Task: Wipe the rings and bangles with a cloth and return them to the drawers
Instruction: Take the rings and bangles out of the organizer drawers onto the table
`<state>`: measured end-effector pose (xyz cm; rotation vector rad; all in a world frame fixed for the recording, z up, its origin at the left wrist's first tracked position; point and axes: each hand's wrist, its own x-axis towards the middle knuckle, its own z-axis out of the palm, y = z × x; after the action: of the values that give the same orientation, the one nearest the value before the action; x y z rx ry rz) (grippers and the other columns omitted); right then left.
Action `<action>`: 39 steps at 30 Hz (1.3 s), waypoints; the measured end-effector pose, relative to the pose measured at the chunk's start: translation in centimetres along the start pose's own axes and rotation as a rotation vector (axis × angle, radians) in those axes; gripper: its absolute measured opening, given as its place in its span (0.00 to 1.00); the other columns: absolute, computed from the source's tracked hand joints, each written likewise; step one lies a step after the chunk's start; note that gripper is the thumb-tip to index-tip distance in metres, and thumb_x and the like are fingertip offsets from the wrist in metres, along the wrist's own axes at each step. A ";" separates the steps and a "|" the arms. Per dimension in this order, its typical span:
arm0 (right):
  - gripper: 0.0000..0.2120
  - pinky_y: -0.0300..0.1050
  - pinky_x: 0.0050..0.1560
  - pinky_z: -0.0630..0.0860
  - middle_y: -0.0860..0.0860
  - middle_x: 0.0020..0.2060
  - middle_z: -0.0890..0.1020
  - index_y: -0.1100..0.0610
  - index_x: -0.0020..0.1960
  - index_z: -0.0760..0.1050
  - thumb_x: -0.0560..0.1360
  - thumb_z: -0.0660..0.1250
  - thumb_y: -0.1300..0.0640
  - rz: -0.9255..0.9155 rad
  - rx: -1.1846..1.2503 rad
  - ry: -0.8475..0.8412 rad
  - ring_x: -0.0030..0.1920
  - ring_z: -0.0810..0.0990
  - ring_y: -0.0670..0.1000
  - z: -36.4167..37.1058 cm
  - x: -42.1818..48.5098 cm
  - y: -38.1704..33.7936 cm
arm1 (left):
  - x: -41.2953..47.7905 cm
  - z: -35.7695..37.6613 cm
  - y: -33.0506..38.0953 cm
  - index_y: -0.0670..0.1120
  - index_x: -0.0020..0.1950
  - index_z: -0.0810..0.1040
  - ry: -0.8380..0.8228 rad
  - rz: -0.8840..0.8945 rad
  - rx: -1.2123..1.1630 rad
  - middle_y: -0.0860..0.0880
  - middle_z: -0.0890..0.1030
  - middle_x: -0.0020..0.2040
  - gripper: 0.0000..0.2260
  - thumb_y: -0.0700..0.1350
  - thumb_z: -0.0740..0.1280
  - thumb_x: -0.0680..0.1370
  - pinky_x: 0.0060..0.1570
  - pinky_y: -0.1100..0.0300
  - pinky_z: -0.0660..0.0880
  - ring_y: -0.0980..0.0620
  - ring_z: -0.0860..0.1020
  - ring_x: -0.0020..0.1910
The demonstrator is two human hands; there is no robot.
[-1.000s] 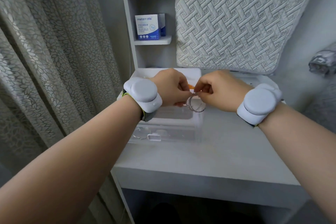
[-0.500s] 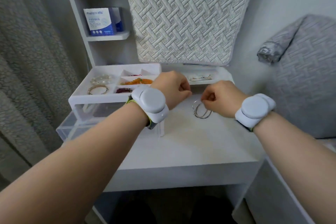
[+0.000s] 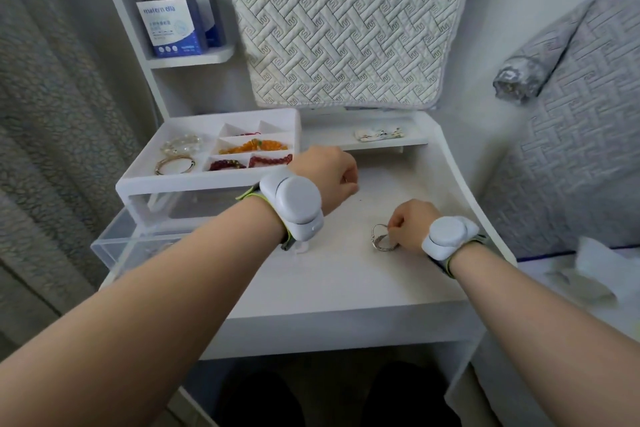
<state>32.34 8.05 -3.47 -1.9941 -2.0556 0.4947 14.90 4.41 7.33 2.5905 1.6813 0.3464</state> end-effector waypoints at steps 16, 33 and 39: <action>0.07 0.39 0.43 0.69 0.46 0.37 0.78 0.56 0.49 0.81 0.72 0.70 0.57 -0.502 0.223 0.424 0.39 0.75 0.47 -6.0 -4.2 -9.3 | -5.8 -3.2 -6.5 0.46 0.49 0.81 0.387 -0.115 -0.142 0.53 0.79 0.41 0.06 0.45 0.64 0.77 0.44 0.62 0.70 0.52 0.77 0.43; 0.11 0.20 0.38 0.64 0.42 0.41 0.78 0.53 0.56 0.80 0.73 0.69 0.58 -0.976 -0.117 -0.151 0.36 0.73 0.36 -2.2 -3.3 -25.0 | -17.0 -0.4 -17.5 0.45 0.47 0.82 0.697 -0.453 -0.144 0.55 0.75 0.42 0.05 0.43 0.66 0.76 0.41 0.73 0.65 0.57 0.73 0.42; 0.17 0.30 0.39 0.68 0.46 0.39 0.79 0.51 0.59 0.78 0.73 0.63 0.64 -0.954 -0.322 -0.324 0.40 0.75 0.46 0.3 -2.2 -28.0 | -17.0 0.7 -18.4 0.46 0.44 0.81 0.739 -0.449 -0.268 0.54 0.76 0.42 0.05 0.44 0.66 0.76 0.42 0.73 0.69 0.57 0.75 0.42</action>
<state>6.61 5.40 7.55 -0.8373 -3.0869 0.2889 -8.14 -3.33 1.06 1.9101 2.1320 1.5019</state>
